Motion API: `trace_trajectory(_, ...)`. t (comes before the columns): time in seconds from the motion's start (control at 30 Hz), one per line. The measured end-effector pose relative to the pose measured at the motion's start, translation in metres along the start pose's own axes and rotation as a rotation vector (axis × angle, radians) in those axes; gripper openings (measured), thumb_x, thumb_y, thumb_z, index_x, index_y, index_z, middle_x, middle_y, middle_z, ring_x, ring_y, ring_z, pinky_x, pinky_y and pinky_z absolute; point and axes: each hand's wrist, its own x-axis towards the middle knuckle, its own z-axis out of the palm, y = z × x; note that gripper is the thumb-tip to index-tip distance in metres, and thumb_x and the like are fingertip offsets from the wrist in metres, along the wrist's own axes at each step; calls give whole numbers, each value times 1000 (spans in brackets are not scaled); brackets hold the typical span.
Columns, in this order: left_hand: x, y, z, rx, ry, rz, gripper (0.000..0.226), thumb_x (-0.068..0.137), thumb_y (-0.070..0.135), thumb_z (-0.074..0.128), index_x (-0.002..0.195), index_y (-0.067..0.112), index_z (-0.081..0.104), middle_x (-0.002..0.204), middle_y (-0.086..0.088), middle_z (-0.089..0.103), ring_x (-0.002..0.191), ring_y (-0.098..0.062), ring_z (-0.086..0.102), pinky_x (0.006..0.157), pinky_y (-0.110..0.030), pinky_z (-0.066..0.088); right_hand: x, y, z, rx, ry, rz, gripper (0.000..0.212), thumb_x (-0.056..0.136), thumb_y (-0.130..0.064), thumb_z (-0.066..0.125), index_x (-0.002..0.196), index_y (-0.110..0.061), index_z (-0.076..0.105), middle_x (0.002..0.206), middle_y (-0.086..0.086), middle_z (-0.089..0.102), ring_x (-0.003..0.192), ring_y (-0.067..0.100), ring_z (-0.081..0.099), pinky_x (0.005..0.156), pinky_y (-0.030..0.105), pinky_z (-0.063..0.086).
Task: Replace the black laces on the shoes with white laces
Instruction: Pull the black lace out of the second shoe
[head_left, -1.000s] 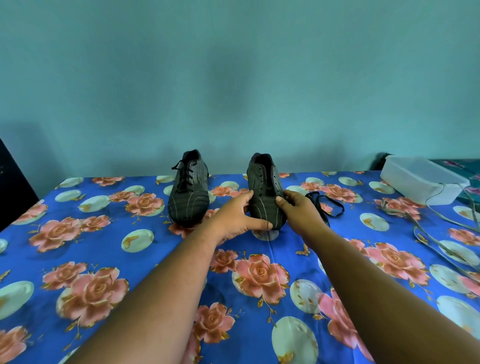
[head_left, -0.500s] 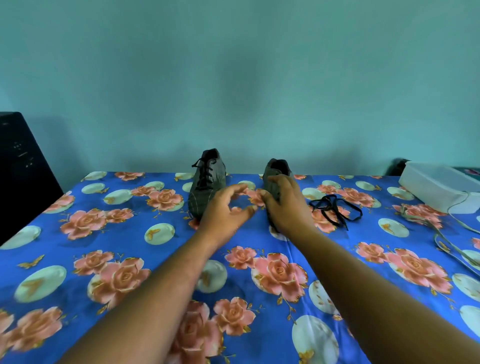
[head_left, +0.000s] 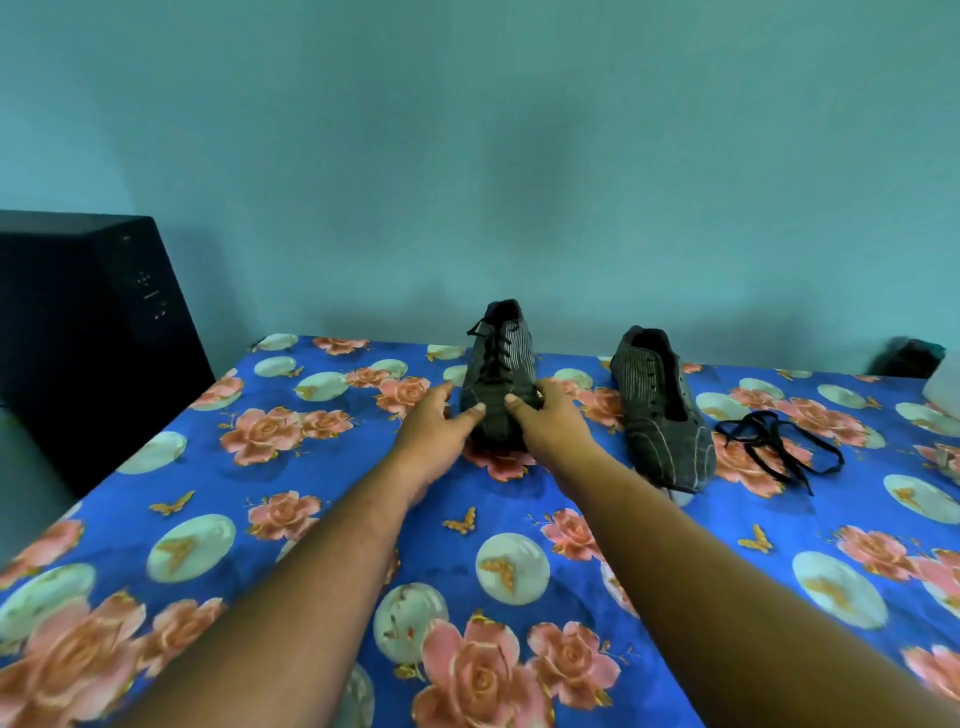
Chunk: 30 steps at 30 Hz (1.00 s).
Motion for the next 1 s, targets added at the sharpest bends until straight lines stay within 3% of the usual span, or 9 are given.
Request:
trace_trajectory(0.17,-3,1,6,-99,-38,38,38,92,18,73,129,19,64,112,1,74,96,-15,73,78,-36,63,0,0,2,103,-32,18,23,97,-20,61,119,-18,60,106,2,70,99,23,69,86,51,60)
trace_trajectory(0.3,-12,3,5,-154,-6,22,55,86,18,80,137,16,60,116,-2,73,101,-20,73,83,-41,63,-6,2,-3,158,-48,-9,18,96,-17,62,114,-17,62,103,7,73,91,28,73,70,42,60)
trace_trajectory(0.37,-20,6,3,-169,4,27,61,86,15,80,142,14,56,120,-2,71,102,-20,71,77,-31,62,-14,4,-5,202,-55,-22,19,97,-16,63,116,-16,63,105,8,74,85,25,74,61,35,58)
trace_trajectory(0.43,-34,11,1,-171,23,59,59,87,11,79,141,13,56,118,2,69,100,-6,67,68,-12,54,-25,5,-10,228,-60,-41,24,97,-16,65,121,-18,63,110,3,73,91,17,73,68,29,59)
trace_trajectory(0.53,-60,14,1,-193,15,98,63,85,15,81,143,14,55,120,11,66,104,9,59,71,-4,48,-48,4,-24,262,-76,-77,34,95,-17,69,129,-20,61,117,0,71,101,10,71,83,28,58)
trace_trajectory(0.63,-93,18,5,-271,-4,97,70,82,15,84,144,16,53,119,13,67,104,9,62,78,-9,52,-78,2,-43,288,-112,-98,38,94,-12,70,131,-16,60,119,1,70,95,0,70,76,17,56)
trace_trajectory(0.77,-136,16,11,-296,-75,84,82,69,26,88,144,18,55,129,4,69,117,-8,66,103,-37,54,-123,9,-64,345,-136,-53,49,92,-7,72,138,-12,54,124,7,68,100,18,73,73,27,59)
trace_trajectory(0.93,-194,13,21,-294,-66,77,75,77,10,87,144,16,54,123,6,72,110,-6,69,100,-36,56,-173,25,-80,346,-154,-32,53,90,-5,73,138,-17,53,121,4,68,101,11,72,77,22,57)
trace_trajectory(1.0,-214,13,23,-301,-83,42,69,82,8,83,143,22,54,110,8,76,97,-19,75,84,-40,61,-188,31,-83,341,-161,-31,51,90,-3,72,134,-20,54,118,4,69,97,7,72,74,18,56)
